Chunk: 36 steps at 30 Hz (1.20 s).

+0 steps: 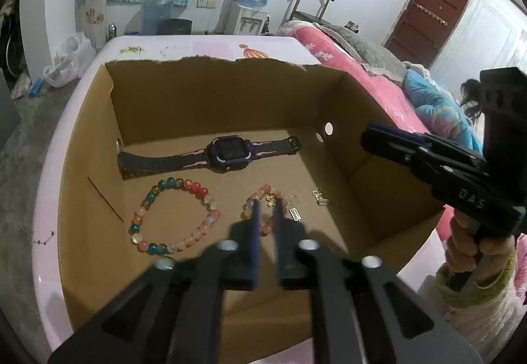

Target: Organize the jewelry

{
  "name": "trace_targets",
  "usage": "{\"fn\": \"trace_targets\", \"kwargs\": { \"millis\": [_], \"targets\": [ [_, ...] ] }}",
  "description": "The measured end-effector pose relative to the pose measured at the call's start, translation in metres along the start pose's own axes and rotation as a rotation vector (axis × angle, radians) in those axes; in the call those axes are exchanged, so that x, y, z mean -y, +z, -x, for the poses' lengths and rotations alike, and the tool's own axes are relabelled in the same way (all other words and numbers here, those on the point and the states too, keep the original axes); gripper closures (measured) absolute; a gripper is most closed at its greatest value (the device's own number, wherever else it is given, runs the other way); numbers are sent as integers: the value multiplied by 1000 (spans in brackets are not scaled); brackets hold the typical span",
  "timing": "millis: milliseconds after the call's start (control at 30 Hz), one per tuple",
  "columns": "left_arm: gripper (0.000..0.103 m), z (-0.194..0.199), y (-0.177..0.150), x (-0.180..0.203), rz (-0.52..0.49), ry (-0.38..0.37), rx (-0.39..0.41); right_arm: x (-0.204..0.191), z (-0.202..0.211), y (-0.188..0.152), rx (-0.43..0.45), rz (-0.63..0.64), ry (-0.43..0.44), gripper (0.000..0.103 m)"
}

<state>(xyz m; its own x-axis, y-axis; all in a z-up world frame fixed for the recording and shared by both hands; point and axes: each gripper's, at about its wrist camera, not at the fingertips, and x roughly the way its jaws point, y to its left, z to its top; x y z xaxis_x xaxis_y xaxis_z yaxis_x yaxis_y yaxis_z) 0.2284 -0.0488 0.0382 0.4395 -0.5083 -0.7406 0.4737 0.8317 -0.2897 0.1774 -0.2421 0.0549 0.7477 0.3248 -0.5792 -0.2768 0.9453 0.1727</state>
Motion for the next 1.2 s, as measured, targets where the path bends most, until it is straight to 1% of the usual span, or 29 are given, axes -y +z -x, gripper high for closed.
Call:
{"fn": "trace_targets", "kwargs": {
  "millis": [33, 67, 167, 200, 267, 300, 333, 367, 400, 433, 467, 500, 533, 600, 633, 667, 733, 800, 833, 867, 900, 933, 1000, 1033, 1067, 1133, 1200],
  "targets": [
    [77, 2, -1, -2, 10, -6, 6, 0, 2, 0, 6, -3, 3, 79],
    [75, 4, 0, -3, 14, -9, 15, 0, 6, -2, 16, -5, 7, 78],
    [60, 15, 1, -3, 17, -19, 41, 2, 16, -1, 49, -9, 9, 75],
    [57, 21, 1, -3, 15, -28, 54, 3, 21, -1, 64, -11, 3, 72],
    [43, 38, 1, -1, 3, -37, 97, 6, 30, -1, 90, -16, -9, 68],
    [40, 48, 1, 0, -5, -40, 123, 9, 35, -2, 104, -23, -18, 64],
    [34, 61, -1, 1, -17, -39, 158, 12, 42, -3, 116, -33, -27, 57],
    [27, 69, -1, 1, -25, -32, 181, 17, 51, -5, 133, -51, -37, 54],
    [23, 84, -4, 0, -33, -10, 222, 22, 60, -8, 149, -72, -47, 48],
    [18, 92, -5, -2, -34, 8, 246, 27, 68, -11, 164, -93, -57, 43],
    [12, 106, -8, -6, -25, 48, 290, 35, 77, -16, 178, -128, -69, 39],
    [10, 112, -10, -9, -17, 68, 310, 44, 84, -21, 184, -168, -76, 36],
    [5, 120, -14, -16, 4, 105, 338, 52, 86, -24, 184, -199, -76, 35],
    [5, 125, -19, -28, 45, 148, 356, 72, 85, -39, 147, -306, -28, 35],
    [5, 121, -21, -38, 82, 165, 333, 78, 80, -44, 123, -343, -12, 35],
    [5, 113, -23, -47, 123, 172, 300, 84, 73, -51, 76, -392, 13, 35],
    [6, 89, -28, -64, 211, 177, 196, 88, 57, -59, 5, -445, 74, 35],
    [6, 66, -35, -76, 289, 160, 110, 83, 49, -61, -46, -447, 117, 35],
    [6, 60, -37, -78, 302, 141, 92, 78, 44, -60, -69, -443, 145, 35],
    [6, 56, -41, -76, 306, 106, 79, 69, 41, -59, -93, -435, 180, 35],
    [6, 54, -43, -72, 302, 54, 74, 64, 42, -57, -98, -417, 149, 35],
    [4, 52, -45, -65, 290, -28, 68, 56, 44, -54, -105, -385, 116, 35],
    [6, 53, -47, -53, 260, 25, 70, 51, 47, -53, -109, -376, 91, 35],
    [6, 52, -48, -46, 236, 64, 68, 50, 49, -54, -112, -377, 86, 35],
    [6, 52, -49, -45, 235, 75, 71, 48, 50, -54, -114, -380, 82, 35],
    [6, 55, -53, -44, 258, 59, 67, 48, 55, -56, -115, -394, 79, 35],
    [6, 62, -59, -42, 251, 39, 68, 49, 60, -57, -104, -406, 82, 35]
  ]
}}
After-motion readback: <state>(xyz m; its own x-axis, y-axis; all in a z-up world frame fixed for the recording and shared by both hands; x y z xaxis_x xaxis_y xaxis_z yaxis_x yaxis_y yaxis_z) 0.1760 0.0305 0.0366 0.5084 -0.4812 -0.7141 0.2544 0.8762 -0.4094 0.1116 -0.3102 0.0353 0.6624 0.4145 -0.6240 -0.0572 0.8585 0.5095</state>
